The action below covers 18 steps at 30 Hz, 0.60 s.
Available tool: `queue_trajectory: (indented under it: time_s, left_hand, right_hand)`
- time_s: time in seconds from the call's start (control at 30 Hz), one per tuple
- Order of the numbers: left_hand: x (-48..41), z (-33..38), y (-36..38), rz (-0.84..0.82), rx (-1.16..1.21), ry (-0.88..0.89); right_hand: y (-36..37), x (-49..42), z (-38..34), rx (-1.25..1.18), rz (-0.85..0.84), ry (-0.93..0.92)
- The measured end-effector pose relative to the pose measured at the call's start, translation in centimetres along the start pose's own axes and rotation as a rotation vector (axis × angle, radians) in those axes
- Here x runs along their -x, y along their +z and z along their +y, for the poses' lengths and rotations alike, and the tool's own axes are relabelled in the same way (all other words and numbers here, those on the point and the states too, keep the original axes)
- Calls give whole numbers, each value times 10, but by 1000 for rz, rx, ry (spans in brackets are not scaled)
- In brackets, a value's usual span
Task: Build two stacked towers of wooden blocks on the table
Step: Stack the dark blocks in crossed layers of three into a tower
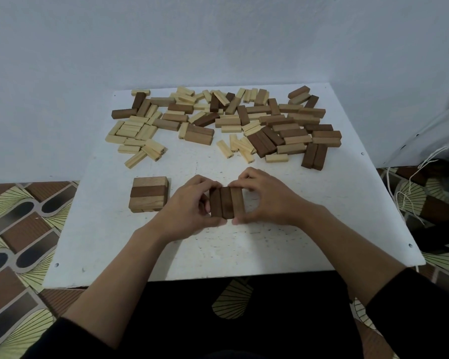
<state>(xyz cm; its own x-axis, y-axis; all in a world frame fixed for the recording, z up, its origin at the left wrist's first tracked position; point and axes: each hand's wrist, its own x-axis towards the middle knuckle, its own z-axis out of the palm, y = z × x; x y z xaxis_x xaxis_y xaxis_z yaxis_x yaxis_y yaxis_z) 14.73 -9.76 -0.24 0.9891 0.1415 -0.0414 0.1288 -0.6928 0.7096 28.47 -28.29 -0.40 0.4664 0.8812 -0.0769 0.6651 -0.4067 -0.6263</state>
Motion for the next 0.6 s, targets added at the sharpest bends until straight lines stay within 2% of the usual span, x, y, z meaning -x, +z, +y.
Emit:
queue_trajectory:
  time_s: [0.17, 0.6]
  left_hand:
    - [1, -1, 2, 33, -14, -58]
    - [-9, 2, 0, -35, -57, -50]
  right_hand:
    - [0, -2, 1, 3, -10, -12]
    - [0, -2, -1, -17, -12, -33]
